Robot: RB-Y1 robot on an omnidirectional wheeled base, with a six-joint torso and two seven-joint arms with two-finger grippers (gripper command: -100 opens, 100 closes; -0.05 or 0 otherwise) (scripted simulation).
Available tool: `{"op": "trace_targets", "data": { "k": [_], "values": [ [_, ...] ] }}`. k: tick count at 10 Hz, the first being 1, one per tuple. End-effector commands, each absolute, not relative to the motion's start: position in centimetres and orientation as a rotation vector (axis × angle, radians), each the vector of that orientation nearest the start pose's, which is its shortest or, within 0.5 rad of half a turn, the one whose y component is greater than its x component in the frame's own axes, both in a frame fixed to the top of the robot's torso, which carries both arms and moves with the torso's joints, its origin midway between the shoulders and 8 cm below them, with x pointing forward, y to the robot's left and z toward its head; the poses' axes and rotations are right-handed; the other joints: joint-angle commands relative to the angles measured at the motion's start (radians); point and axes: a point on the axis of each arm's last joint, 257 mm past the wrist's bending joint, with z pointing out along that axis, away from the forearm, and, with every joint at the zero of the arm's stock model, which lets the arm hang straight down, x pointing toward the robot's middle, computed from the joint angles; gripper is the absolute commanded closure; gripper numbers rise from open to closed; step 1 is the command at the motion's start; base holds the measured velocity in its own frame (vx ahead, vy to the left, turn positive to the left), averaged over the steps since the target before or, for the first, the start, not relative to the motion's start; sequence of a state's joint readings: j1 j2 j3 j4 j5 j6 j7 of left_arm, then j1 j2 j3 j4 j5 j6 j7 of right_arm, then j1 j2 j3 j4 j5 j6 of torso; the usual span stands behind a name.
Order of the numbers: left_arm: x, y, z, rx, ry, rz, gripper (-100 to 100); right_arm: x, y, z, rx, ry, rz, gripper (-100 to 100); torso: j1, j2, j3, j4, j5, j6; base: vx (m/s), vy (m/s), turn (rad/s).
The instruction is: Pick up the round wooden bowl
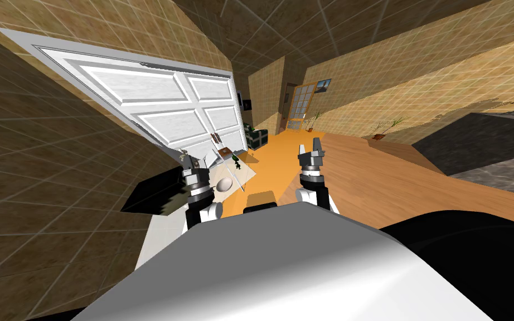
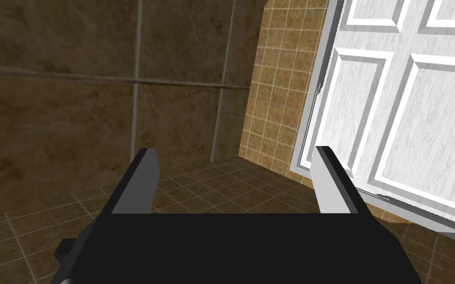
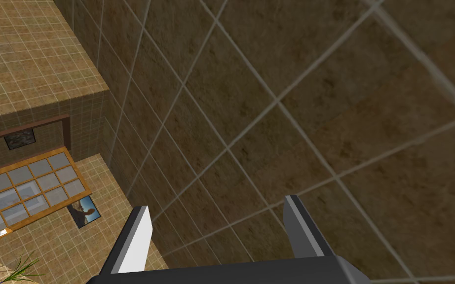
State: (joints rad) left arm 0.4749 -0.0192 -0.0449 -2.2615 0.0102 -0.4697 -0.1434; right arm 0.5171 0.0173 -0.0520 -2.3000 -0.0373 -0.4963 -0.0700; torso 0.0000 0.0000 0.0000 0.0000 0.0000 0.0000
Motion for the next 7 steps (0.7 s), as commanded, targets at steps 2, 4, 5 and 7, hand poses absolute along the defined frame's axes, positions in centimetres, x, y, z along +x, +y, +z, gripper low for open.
{"op": "trace_targets", "data": {
  "k": [2, 4, 5, 7],
  "values": [
    [36.4, 26.3, 0.9, -0.632, 0.711, -1.221, -100, 33.4, -30.4, 2.8, 0.709, 0.550, 1.332, 0, 0.000, 0.001, 0.000, 0.000, 0.000, 0.000, -0.017, -0.013, 0.014],
    [37.5, 26.4, -0.4, -0.635, 0.777, -1.212, -100, 33.4, -30.4, 2.8, 0.709, 0.550, 1.332, 0, -0.001, 0.002, 0.001, 0.000, 0.000, 0.000, -0.046, -0.030, 0.025],
    [38.2, 26.5, -1.2, -0.643, 0.810, -1.205, -100, 33.4, -30.4, 2.8, 0.709, 0.550, 1.332, 0, -0.002, 0.003, 0.002, 0.001, 0.000, 0.000, -0.059, -0.039, 0.031],
    [39.7, 27.2, -3.1, -0.676, 0.875, -1.186, -100, 33.5, -30.4, 2.8, 0.709, 0.550, 1.332, 0, -0.002, 0.004, 0.002, 0.001, 0.000, 0.000, -0.070, -0.041, 0.045]
  ]
}}
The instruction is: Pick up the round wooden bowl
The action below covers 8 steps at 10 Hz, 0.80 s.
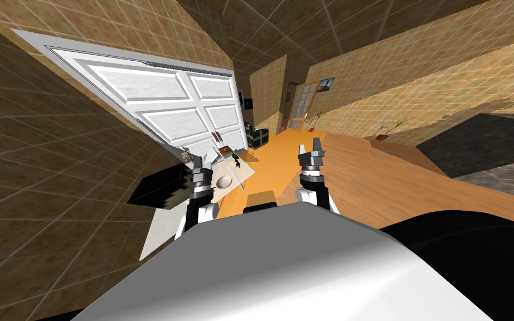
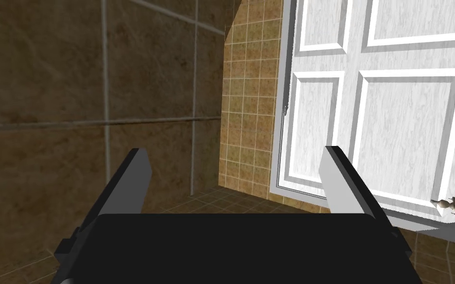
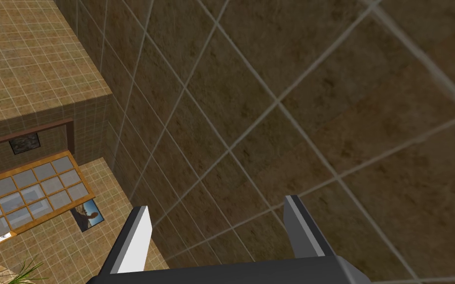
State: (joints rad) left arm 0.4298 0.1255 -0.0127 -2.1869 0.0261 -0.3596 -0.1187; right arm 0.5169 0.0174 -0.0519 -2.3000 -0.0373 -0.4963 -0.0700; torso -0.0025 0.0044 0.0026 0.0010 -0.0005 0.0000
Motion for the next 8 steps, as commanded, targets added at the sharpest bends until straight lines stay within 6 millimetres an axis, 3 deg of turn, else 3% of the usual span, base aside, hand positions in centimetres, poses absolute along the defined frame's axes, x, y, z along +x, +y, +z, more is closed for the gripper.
{"op": "trace_targets", "data": {
  "k": [1, 8],
  "values": [
    [40.5, 27.7, -4.2, -0.699, 0.906, -1.175, -100, 33.5, -30.4, 2.8, 0.709, 0.550, 1.332, 0, 0.000, 0.000, 0.000, 0.000, 0.000, 0.000, -0.079, -0.046, 0.056],
    [44.3, 31.2, -10.0, -0.860, 1.041, -1.103, -100, 33.5, -30.4, 2.8, 0.709, 0.550, 1.332, 0, 0.000, -0.001, 0.000, 0.000, 0.000, 0.000, -0.066, -0.036, 0.042]
  ]
}}
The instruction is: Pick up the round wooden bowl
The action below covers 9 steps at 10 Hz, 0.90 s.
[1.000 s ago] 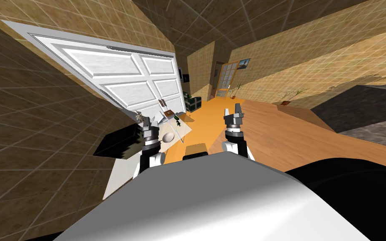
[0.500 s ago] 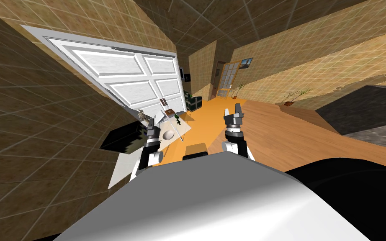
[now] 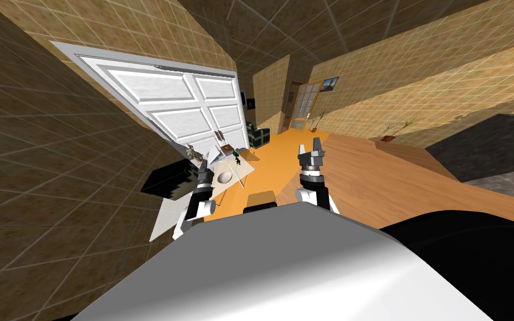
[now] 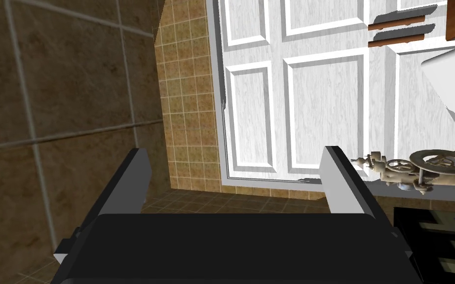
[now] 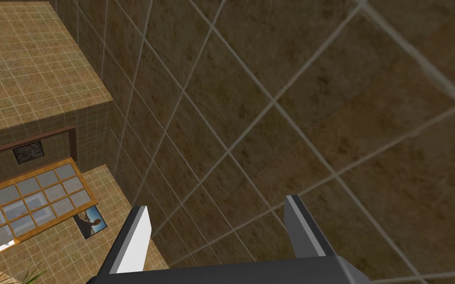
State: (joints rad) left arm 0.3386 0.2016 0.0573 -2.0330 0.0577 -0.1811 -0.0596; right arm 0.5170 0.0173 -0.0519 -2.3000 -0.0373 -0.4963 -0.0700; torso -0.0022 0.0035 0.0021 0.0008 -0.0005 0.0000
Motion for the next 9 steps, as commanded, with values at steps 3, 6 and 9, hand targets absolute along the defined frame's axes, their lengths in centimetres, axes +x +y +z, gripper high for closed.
{"op": "trace_targets", "data": {
  "k": [3, 6, 9],
  "values": [
    [45.6, 32.9, -12.7, -0.942, 1.088, -1.066, -100, 33.4, -30.4, 2.8, 0.709, 0.550, 1.332, 0, 0.000, -0.001, 0.000, 0.000, 0.000, 0.000, -0.054, -0.031, 0.034],
    [46.8, 34.7, -15.5, -1.032, 1.136, -1.023, -100, 33.4, -30.4, 2.8, 0.709, 0.550, 1.332, 0, 0.000, -0.001, 0.000, 0.000, 0.000, 0.000, -0.053, -0.028, 0.038],
    [47.3, 35.6, -17.5, -1.096, 1.175, -0.988, -100, 33.4, -30.4, 2.8, 0.709, 0.550, 1.332, 0, 0.001, -0.001, -0.001, 0.000, 0.000, 0.000, -0.033, -0.022, 0.015]
  ]
}}
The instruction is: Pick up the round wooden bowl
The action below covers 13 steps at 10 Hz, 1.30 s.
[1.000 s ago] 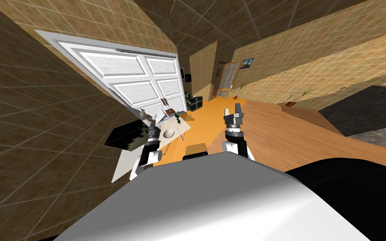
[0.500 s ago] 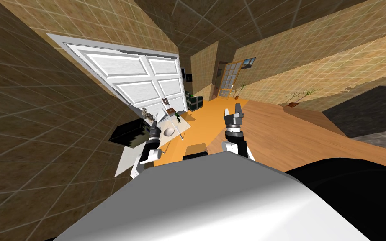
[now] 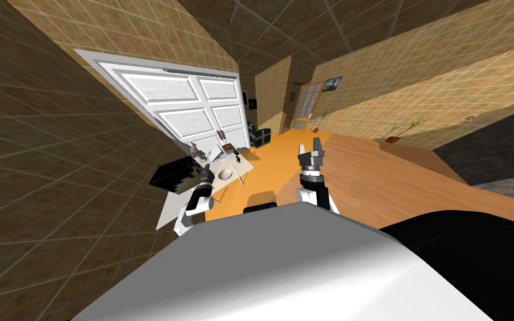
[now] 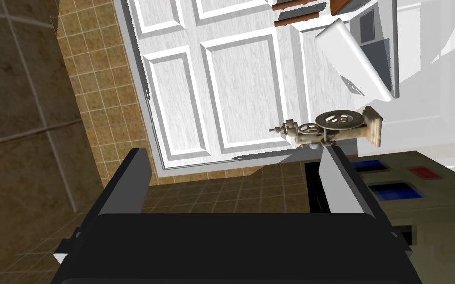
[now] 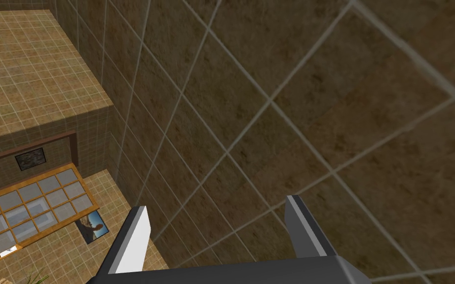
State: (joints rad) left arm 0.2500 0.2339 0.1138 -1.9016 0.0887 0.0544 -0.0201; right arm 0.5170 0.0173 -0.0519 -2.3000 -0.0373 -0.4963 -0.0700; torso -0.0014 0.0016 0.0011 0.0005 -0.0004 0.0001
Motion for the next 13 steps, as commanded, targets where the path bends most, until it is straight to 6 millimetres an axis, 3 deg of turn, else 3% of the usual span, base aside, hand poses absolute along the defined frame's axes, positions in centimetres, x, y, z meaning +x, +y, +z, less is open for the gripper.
{"op": "trace_targets", "data": {
  "k": [1, 2, 6, 13],
  "values": [
    [47.7, 36.4, -19.0, -1.140, 1.199, -0.963, -100, 33.4, -30.4, 2.8, 0.709, 0.550, 1.332, 0, 0.000, 0.000, 0.000, 0.000, 0.000, 0.000, -0.021, -0.015, 0.020],
    [47.7, 36.4, -19.1, -1.144, 1.203, -0.961, -100, 33.4, -30.4, 2.8, 0.709, 0.550, 1.332, 0, 0.000, 0.000, 0.000, 0.000, 0.000, 0.000, -0.018, -0.012, 0.012],
    [48.5, 38.4, -23.7, -1.277, 1.285, -0.877, -100, 33.4, -30.4, 2.8, 0.709, 0.550, 1.332, 0, 0.000, -0.001, -0.001, 0.000, 0.000, 0.000, -0.013, -0.016, 0.009],
    [48.3, 39.7, -29.2, -1.427, 1.405, -0.762, -100, 33.4, -30.4, 2.8, 0.709, 0.550, 1.332, 0, 0.001, -0.003, -0.002, -0.001, 0.000, 0.000, 0.011, -0.006, -0.006]
  ]
}}
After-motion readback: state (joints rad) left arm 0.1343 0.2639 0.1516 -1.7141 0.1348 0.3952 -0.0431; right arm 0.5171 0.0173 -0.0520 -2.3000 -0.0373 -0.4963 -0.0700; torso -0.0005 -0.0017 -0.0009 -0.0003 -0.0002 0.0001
